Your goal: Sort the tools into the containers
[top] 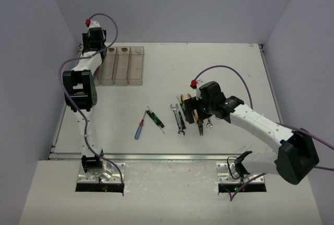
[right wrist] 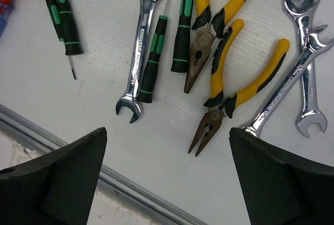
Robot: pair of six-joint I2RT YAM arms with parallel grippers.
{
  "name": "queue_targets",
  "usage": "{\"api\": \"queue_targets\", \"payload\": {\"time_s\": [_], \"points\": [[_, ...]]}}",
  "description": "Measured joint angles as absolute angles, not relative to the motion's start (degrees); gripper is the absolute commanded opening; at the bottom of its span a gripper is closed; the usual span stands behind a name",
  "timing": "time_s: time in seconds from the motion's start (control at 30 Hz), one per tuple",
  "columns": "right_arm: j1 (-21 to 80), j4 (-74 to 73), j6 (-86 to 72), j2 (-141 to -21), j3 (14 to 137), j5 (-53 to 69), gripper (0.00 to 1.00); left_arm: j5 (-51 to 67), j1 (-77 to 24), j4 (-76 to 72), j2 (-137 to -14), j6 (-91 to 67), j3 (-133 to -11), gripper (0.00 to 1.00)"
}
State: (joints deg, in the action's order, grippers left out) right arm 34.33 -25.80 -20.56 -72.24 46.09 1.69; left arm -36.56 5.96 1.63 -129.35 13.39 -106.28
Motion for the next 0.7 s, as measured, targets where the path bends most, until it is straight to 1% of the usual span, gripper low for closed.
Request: {"api": "queue_targets", "payload": {"time_s": [0.07, 0.13, 0.23, 0.27, 0.3, 0.37, 0.5, 0.57, 0.63, 0.7], "points": [[34.33, -25.79, -20.56, -72.53, 46.09, 1.69, 0.99, -35.22, 5.96, 2.78, -129.45, 12.58, -105.89, 0.43], [34.33, -25.77, -20.58, -72.79, 46.09, 1.67, 0.99, -33.79, 5.96, 3.91, -129.45, 11.57, -105.84, 0.63], [34.33, -25.76, -20.6, -72.95, 46.09, 1.69, 0.99, -32.36, 5.92, 5.98, -129.35, 9.91, -105.84, 0.84], [34.33, -25.75, -20.6, -72.95, 46.09, 1.69, 0.99, -32.01, 5.73, 6.95, -129.19, 9.11, -105.84, 0.89], [34.33, -25.72, -20.6, -72.96, 46.09, 1.69, 0.99, -31.74, 5.47, 8.11, -128.84, 8.32, -105.84, 0.9], [34.33, -25.68, -20.6, -72.97, 46.09, 1.69, 0.99, -31.66, 5.08, 10.34, -127.34, 6.91, -105.84, 1.0], [34.33, -25.63, -20.6, -72.99, 46.09, 1.67, 0.99, -34.41, 2.24, 17.34, -121.54, 3.54, -107.61, 1.0], [34.33, -25.63, -20.6, -72.99, 46.09, 1.62, 0.99, -36.23, -1.31, 23.06, -118.36, 0.7, -111.77, 1.0], [34.33, -25.7, -20.58, -72.97, 46.09, 1.43, 0.99, -35.38, -6.33, 28.48, -113.51, -5.58, -114.57, 1.0], [34.33, -25.79, -20.58, -72.95, 46.09, 1.05, 0.99, -32.65, -11.14, 32.32, -106.4, -11.08, -111.12, 1.0]]}}
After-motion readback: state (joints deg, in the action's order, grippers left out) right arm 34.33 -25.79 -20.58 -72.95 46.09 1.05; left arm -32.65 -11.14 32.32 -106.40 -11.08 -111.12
